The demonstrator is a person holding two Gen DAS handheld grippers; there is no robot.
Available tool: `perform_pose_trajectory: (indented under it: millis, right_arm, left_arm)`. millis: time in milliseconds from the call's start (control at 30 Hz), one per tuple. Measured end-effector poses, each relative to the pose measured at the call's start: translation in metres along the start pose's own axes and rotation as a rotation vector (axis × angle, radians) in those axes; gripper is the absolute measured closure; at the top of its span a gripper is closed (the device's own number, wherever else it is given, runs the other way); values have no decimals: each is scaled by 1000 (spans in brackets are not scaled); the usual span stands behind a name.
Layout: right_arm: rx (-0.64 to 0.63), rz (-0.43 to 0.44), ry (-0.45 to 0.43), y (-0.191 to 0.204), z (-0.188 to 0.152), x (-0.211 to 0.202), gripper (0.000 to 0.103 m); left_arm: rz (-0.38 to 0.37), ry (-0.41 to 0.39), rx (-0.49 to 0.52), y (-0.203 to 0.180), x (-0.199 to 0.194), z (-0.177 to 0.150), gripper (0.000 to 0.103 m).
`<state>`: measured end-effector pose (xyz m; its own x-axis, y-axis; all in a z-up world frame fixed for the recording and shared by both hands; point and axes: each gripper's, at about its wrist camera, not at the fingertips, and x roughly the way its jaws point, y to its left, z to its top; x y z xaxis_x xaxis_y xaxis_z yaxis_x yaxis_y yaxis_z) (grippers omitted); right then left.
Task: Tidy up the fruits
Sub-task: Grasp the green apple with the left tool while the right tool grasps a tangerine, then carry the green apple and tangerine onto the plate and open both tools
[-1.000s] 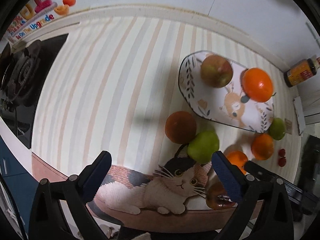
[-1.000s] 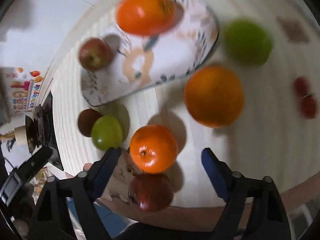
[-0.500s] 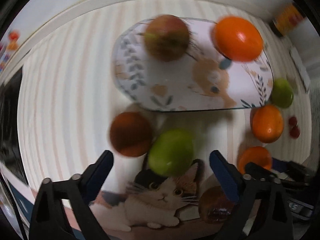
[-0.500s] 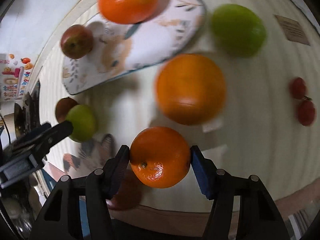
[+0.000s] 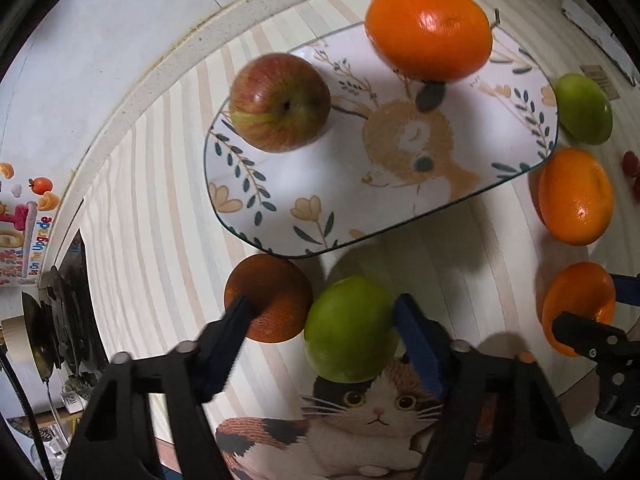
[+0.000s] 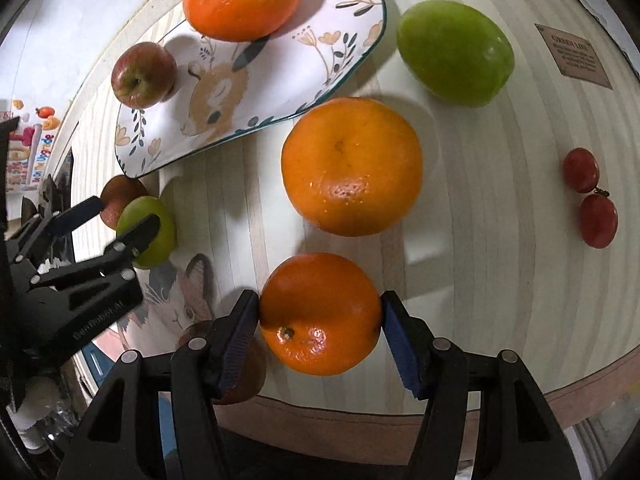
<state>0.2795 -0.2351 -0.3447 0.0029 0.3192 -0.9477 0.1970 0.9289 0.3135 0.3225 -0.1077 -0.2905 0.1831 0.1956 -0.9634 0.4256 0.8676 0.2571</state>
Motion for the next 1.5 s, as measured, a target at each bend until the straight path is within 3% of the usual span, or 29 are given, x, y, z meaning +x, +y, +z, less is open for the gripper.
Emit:
perform_pose_trajectory:
  millis: [33, 100, 233, 467, 700, 900, 1233, 1400, 1500]
  right_arm:
    - [-7, -7, 2, 1, -1, 0, 38]
    - [-15, -9, 4, 0, -3, 0, 38]
    - [-13, 2, 6, 1, -4, 0, 38]
    - [3, 34, 13, -19, -1, -3, 38]
    - [8, 59, 31, -27, 0, -4, 38]
    - [8, 58, 46, -26, 3, -4, 38]
    - [-35, 19, 65, -20, 4, -1, 36]
    - [-85, -19, 15, -14, -1, -10, 38]
    - [-105, -25, 31, -11, -4, -6, 38]
  left_arm:
    - [-20, -3, -8, 1, -3, -1, 58]
    - [-55, 10, -28, 5, -7, -2, 62]
    - [-161, 23, -80, 16, -1, -5, 57]
    - [-218, 62, -145, 31, 11, 0, 57]
    - [-257, 115, -239, 57, 19, -6, 57]
    - [-240, 118, -193, 55, 26, -20, 52]
    - [-212, 121, -221, 55, 39, -16, 52]
    - [-267, 150, -296, 52, 29, -33, 52]
    - [-293, 167, -316, 51, 32, -43, 52]
